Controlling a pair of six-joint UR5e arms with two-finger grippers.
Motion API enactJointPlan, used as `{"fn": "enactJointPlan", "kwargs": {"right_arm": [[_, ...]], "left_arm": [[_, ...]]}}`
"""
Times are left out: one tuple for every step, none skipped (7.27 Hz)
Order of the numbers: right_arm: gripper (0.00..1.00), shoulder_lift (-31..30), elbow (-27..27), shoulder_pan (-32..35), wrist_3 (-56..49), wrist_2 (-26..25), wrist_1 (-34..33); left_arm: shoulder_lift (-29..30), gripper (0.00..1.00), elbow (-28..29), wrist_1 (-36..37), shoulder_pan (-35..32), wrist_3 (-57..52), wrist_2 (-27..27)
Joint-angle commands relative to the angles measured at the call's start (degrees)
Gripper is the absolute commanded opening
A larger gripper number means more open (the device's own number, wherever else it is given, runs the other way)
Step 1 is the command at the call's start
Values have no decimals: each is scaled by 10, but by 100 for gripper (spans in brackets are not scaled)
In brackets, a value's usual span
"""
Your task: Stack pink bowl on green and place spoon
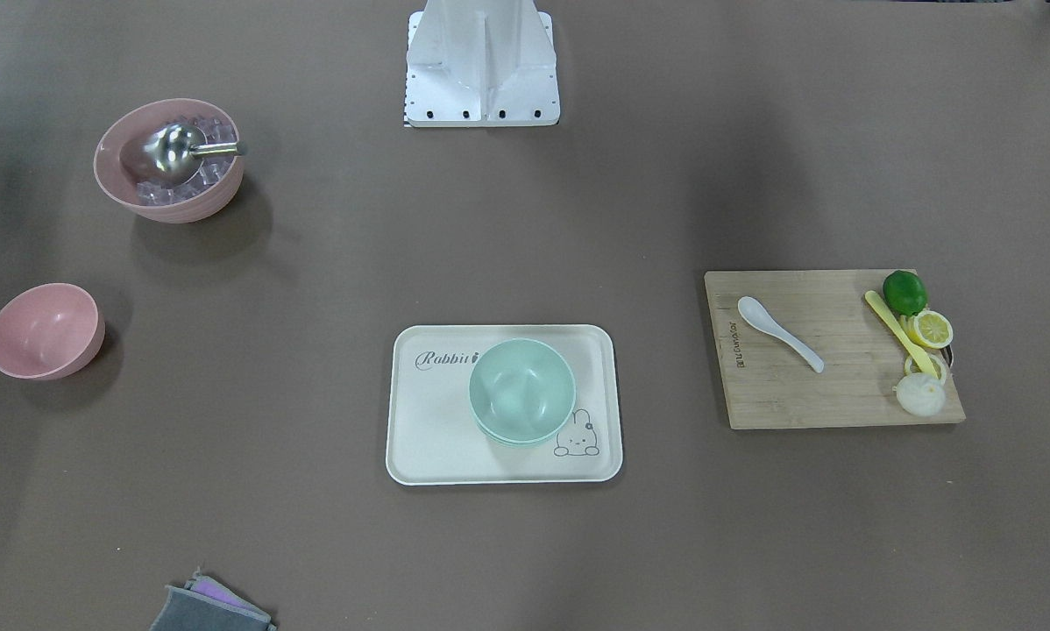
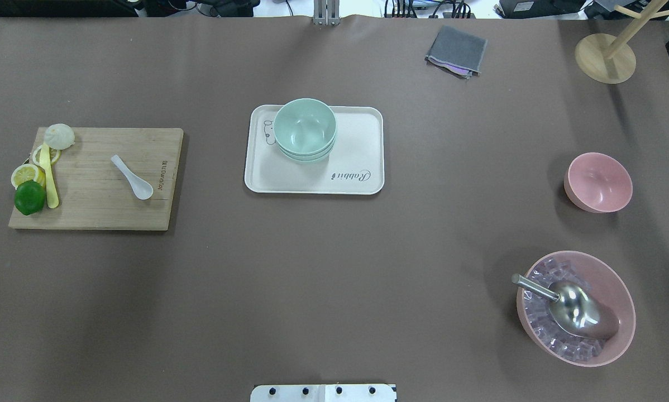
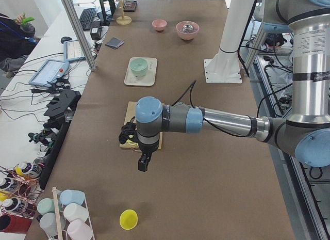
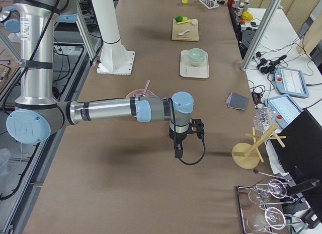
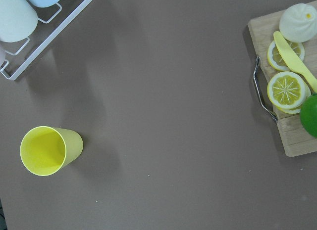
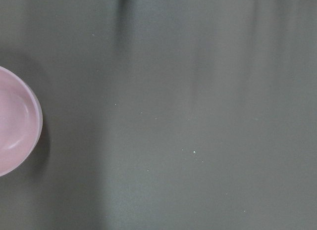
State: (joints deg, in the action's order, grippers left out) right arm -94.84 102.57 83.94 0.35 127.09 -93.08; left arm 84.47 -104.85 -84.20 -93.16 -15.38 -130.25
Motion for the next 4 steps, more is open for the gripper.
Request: {"fn": "enactJointPlan", "kwargs": {"right_arm": [[100,0,1,0,0,1,0],[100,0,4,0,0,1,0],[100,0,4,0,0,1,0],[100,0,4,0,1,1,0]], "left_arm": [[0,98,0,-3,0,0,0],[0,98,0,-5,0,0,1],[0,98,-1,-5,0,0,0],[1,98,-1,-5,0,0,0]]}}
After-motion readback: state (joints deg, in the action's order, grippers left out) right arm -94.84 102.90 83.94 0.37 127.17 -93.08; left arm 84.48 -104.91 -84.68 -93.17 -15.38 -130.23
